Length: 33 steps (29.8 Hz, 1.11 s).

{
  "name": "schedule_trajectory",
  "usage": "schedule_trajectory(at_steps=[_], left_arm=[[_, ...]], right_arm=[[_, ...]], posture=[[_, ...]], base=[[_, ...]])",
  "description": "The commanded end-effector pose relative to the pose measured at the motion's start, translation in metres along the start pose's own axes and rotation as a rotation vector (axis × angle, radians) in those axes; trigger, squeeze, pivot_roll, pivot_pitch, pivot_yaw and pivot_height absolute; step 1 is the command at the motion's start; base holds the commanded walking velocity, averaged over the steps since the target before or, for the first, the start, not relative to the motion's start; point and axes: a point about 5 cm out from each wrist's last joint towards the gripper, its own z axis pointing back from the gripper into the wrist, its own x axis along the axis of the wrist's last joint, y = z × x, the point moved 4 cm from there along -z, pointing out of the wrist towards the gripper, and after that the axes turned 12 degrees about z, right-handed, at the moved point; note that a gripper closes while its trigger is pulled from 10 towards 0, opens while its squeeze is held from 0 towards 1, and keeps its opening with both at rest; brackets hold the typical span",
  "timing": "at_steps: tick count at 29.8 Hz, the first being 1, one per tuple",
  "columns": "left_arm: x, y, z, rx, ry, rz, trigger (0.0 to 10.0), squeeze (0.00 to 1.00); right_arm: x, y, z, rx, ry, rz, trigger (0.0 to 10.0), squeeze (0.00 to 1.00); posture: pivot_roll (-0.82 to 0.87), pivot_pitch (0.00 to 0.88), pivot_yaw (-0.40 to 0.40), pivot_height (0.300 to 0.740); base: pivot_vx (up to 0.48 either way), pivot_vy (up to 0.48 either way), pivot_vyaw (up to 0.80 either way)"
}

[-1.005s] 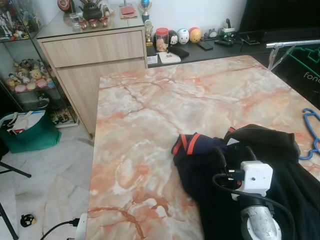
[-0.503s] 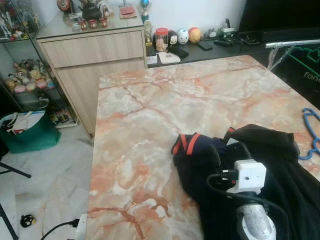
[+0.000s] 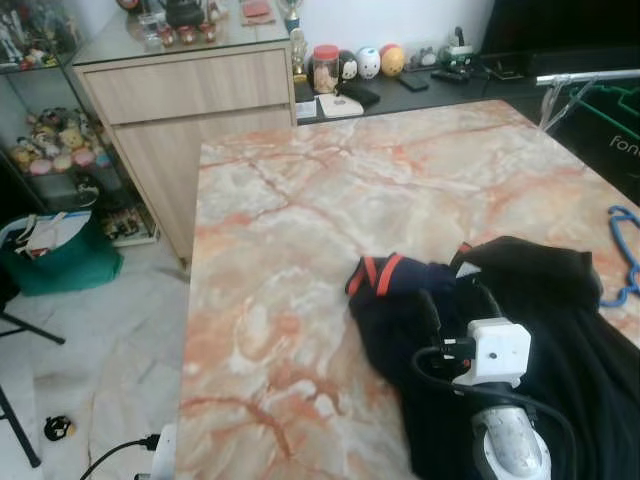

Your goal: Hang hanger

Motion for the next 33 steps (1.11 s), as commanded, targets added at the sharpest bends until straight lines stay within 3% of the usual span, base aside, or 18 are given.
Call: schedule_trajectory(at_steps=[1, 33], left_arm=[[-0.0029, 0.0051, 0.0011, 0.015, 0.008, 0.009, 10.0, 0.00], [-0.0021, 0.0059, 0.0012, 0.014, 0.007, 0.009, 10.0, 0.00]], right_arm=[[-0.0003, 0.0021, 0.0002, 0.006, -0.001, -0.005, 10.0, 0.00], [-0.0025, 0.0033, -0.0004, 0.004, 0.002, -0.007, 10.0, 0.00]], posture=[[-0.05, 0.000, 0.074, 0.740], [-0.05, 0.000, 0.073, 0.740]], base=[[-0.304, 0.000, 0.00], [-0.294, 0.000, 0.00]])
